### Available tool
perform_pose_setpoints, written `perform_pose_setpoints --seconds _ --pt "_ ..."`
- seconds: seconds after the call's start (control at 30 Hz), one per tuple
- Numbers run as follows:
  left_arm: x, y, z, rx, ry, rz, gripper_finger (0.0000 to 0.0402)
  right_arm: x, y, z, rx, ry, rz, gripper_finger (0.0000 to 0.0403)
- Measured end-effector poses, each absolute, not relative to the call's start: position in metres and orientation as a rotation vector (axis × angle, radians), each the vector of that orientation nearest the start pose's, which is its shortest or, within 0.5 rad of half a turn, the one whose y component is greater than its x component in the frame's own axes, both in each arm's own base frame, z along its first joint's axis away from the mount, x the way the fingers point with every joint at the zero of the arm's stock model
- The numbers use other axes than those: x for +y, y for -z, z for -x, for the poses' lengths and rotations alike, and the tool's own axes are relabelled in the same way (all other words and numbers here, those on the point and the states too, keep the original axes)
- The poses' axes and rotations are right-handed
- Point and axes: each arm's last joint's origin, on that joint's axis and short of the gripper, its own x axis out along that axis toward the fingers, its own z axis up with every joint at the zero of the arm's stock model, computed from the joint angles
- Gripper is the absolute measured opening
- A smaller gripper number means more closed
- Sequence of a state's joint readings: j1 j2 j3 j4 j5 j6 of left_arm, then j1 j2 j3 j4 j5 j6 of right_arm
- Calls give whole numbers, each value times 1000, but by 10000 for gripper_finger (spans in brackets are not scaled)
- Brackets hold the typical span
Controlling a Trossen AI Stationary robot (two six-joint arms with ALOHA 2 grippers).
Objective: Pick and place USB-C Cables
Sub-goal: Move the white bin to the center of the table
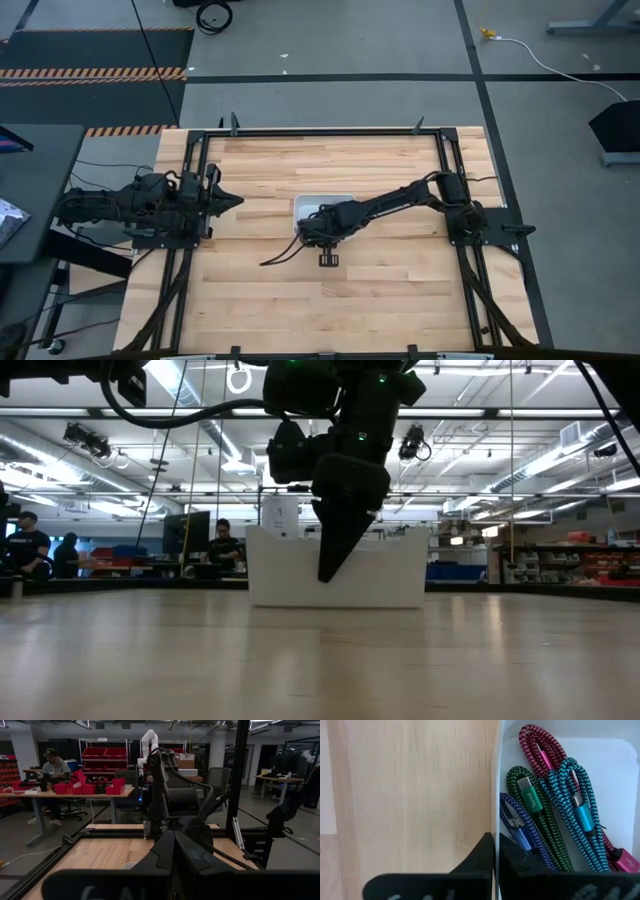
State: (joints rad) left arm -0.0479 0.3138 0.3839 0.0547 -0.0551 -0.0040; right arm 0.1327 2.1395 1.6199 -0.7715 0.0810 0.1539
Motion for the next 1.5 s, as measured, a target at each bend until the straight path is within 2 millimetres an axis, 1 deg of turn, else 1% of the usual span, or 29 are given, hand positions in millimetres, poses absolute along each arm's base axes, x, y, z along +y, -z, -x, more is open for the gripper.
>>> perform_pose_setpoints --seconds 0.2,0.5,0.6,0.7,0.87,0.97,1.1,1.5 --pt "-3 -274 -105 -125 -7 11 16 48 -164 -428 1282 74 1 10" --pt "-3 -274 -105 -125 -7 11 16 47 -163 -428 1282 76 9 13" --pt "-3 -274 -105 -124 -7 11 16 47 -162 -428 1285 80 12 28" --pt "-3 -274 -105 -124 -7 11 16 46 -157 -427 1306 79 9 56" --pt "-3 -274 -105 -124 -7 12 16 47 -161 -428 1289 79 -8 108" --pt "-3 -274 -105 -123 -7 11 16 47 -161 -429 1285 79 -8 127" --pt "-3 -274 -105 -121 -7 12 16 47 -161 -429 1285 81 -12 137" --pt "-3 -273 -105 -119 -7 12 16 47 -162 -429 1277 123 -71 137"
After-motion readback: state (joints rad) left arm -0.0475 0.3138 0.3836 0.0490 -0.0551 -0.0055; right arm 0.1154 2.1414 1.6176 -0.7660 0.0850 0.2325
